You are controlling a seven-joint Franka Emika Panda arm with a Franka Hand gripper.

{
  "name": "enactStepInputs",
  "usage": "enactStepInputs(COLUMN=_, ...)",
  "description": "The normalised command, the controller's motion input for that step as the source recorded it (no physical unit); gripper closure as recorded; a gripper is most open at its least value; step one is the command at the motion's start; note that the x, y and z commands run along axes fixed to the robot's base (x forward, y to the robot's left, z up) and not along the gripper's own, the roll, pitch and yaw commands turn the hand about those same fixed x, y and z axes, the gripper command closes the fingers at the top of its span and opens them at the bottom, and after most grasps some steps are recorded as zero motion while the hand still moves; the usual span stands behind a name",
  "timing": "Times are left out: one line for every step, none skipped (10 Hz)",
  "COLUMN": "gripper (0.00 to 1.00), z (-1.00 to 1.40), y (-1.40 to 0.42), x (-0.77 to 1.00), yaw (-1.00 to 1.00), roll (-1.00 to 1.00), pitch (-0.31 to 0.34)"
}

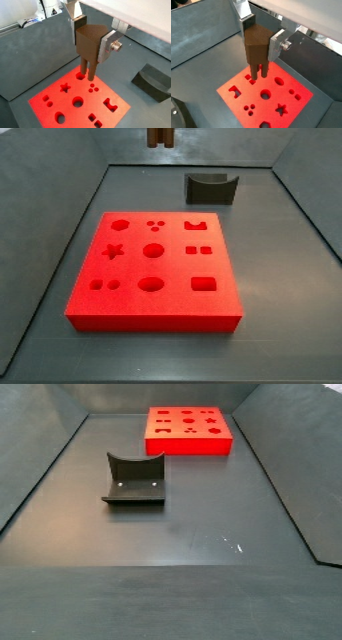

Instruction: Insert the 3 prong object.

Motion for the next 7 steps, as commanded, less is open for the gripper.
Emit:
enactStepInputs(gripper=1.00, z=-0.23, y=0.12, x=0.21, yaw=0.02, roll=-0.01, pitch=0.000)
enactStepInputs(gripper=1.00, z=-0.36, y=0.24, x=0.21, yaw=0.67, roll=0.00, pitch=-0.110)
enactStepInputs(gripper=1.00, z=-0.30, y=0.05, x=0.11, yaw=0.85, roll=0.00, pitch=-0.084)
enactStepInputs(gripper=1.00, z=-0.25, y=0.00, x=0.03, yaw=1.00, roll=0.03, pitch=-0.040)
enactStepInputs(gripper=1.00, z=-0.17, y=0.00, x=0.02, yaw=1.00, roll=0.06, pitch=-0.007)
enactStepInputs(gripper=1.00, z=-0.13, y=0.00, x=0.00, yaw=1.00, roll=0.07, pitch=0.000)
enactStepInputs(gripper=1.00, z=-0.06, y=0.00, x=0.00, yaw=1.00, roll=0.10, pitch=0.000)
